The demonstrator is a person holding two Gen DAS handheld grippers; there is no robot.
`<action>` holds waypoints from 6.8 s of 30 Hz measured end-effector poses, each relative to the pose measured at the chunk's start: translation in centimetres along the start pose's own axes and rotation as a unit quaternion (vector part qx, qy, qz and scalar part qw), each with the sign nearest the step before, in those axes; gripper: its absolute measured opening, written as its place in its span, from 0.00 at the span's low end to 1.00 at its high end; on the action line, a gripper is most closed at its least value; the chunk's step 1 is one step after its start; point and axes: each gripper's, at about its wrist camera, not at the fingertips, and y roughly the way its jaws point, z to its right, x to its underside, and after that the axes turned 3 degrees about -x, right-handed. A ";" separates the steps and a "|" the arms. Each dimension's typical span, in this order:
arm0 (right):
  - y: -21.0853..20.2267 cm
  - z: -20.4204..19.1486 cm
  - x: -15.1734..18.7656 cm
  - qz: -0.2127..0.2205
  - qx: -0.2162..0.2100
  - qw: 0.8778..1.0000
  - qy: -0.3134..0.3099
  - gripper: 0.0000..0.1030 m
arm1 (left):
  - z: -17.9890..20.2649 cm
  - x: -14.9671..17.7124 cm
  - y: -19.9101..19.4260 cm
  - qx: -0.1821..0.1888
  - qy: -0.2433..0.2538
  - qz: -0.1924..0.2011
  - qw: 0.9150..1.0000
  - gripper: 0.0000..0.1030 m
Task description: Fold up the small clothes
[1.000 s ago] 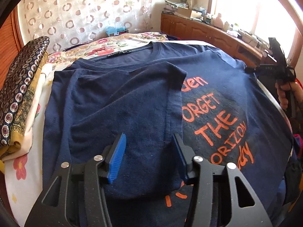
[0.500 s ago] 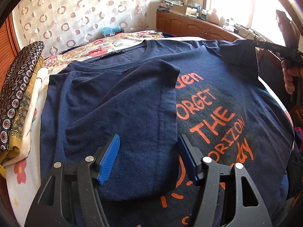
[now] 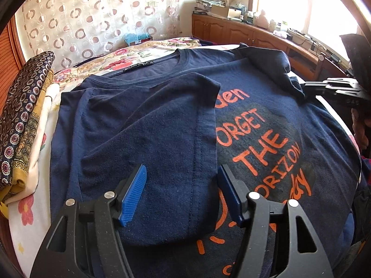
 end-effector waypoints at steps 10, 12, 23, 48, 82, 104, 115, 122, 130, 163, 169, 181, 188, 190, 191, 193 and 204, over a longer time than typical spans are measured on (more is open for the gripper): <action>-1.0 3.4 -1.6 0.033 0.062 0.997 0.027 0.33 | 0.7 0.1 0.1 0.015 0.018 -0.006 1.000 0.79; 0.0 4.4 -2.1 0.036 0.084 0.995 0.036 0.34 | 0.6 0.1 0.1 0.015 0.018 -0.007 1.000 0.79; 3.9 6.9 -4.1 0.000 0.025 0.997 0.076 0.34 | 0.7 0.0 0.2 0.014 0.018 -0.007 1.000 0.79; 3.4 -1.8 -5.3 0.022 -0.001 1.000 -0.016 0.32 | -0.2 0.7 -4.7 0.010 -0.019 0.059 0.998 0.80; -2.4 -0.3 3.4 -0.021 -0.021 0.999 -0.026 0.06 | -0.6 1.3 -8.7 0.003 -0.041 0.097 0.994 0.80; 1.1 -0.2 -0.3 -0.003 0.012 1.000 -0.001 0.04 | 0.9 1.2 -8.3 0.010 -0.029 0.092 0.995 0.80; -0.4 -4.5 3.0 -0.007 -0.052 0.997 -0.054 0.04 | 0.8 1.5 -8.3 0.007 -0.036 0.092 0.995 0.80; -1.9 -3.6 3.1 0.007 -0.033 0.999 -0.042 0.12 | 0.7 1.5 -8.3 0.005 -0.035 0.093 0.995 0.80; 0.3 -2.3 -2.4 0.026 -0.027 0.999 -0.017 0.33 | -0.2 1.6 -8.9 -0.001 -0.044 0.100 0.994 0.80; 2.7 -6.7 -9.2 0.041 -0.040 0.998 -0.039 0.39 | -5.3 1.3 -9.1 -0.031 -0.083 0.101 0.991 0.80; 4.2 -3.6 -8.0 0.006 0.027 0.999 -0.027 0.41 | -7.0 -1.7 -7.9 -0.055 -0.055 0.091 0.993 0.80; 9.6 -0.9 -10.1 -0.036 0.050 0.998 -0.015 0.41 | -13.4 -9.6 -0.7 -0.047 -0.025 -0.007 0.999 0.66; 10.8 -0.1 -10.9 -0.038 0.049 0.998 -0.021 0.41 | -14.1 -11.5 4.4 -0.028 -0.022 -0.070 0.997 0.58; 10.9 0.2 -10.8 -0.035 0.042 0.998 -0.017 0.41 | -14.0 -11.7 5.7 -0.032 -0.022 -0.085 0.996 0.58; 10.9 0.3 -10.9 -0.034 0.039 0.999 -0.015 0.41 | -13.9 -11.8 6.5 -0.036 -0.022 -0.093 0.995 0.58; 10.6 1.0 -10.3 -0.031 0.037 0.999 -0.013 0.41 | -14.0 -11.7 7.5 -0.039 -0.025 -0.105 0.993 0.53; 11.7 1.6 -10.8 -0.031 0.030 0.999 -0.011 0.41 | -14.9 -11.3 6.3 -0.005 -0.035 -0.081 0.996 0.04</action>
